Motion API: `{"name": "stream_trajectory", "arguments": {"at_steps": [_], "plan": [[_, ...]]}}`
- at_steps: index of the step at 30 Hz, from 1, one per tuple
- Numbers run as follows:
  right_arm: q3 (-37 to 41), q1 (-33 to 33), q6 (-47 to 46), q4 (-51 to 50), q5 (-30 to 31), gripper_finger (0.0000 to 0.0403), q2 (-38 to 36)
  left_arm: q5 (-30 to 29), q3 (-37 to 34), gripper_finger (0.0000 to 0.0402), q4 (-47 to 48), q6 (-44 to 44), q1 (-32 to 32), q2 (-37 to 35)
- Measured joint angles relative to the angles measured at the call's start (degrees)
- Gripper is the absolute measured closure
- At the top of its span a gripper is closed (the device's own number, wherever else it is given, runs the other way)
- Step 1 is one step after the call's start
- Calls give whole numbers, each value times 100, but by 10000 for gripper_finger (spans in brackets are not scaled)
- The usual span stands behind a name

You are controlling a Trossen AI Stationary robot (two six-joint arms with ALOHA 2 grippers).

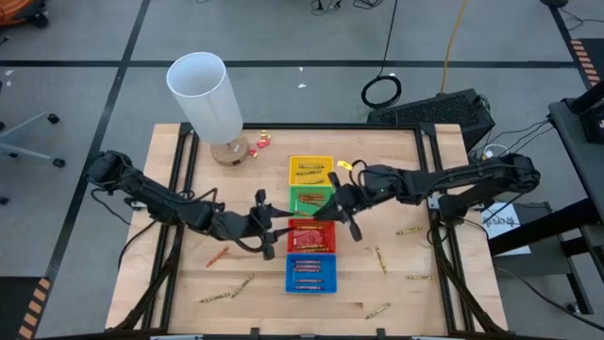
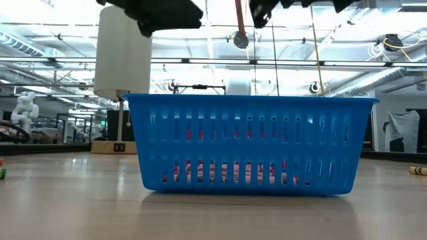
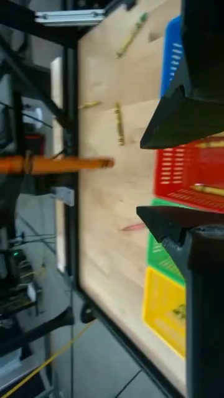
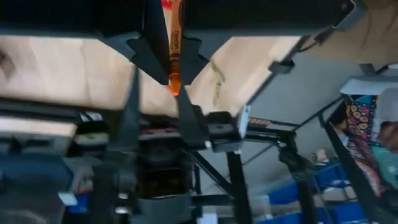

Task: Sort crayons
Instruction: Put the orange crayon into the green bin

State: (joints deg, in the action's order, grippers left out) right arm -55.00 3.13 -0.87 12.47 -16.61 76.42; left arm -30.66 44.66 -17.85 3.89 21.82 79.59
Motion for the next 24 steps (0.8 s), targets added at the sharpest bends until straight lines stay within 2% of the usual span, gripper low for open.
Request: {"name": "stream_trajectory", "arguments": {"at_steps": [4, 12, 20, 24], "plan": [[0, 161, 141, 221, 57, 400, 2, -38, 0, 204, -341, -34, -22, 12], [0, 300, 818, 447, 864, 400, 169, 144, 0, 122, -1379, -30, -222, 550], [0, 300, 1035, 922, 917, 400, 323, 191, 10, 112, -2477, -352, -266, 1012], [0, 298, 1122, 982, 916, 400, 323, 215, 17, 118, -2462, -456, -278, 1043]]}}
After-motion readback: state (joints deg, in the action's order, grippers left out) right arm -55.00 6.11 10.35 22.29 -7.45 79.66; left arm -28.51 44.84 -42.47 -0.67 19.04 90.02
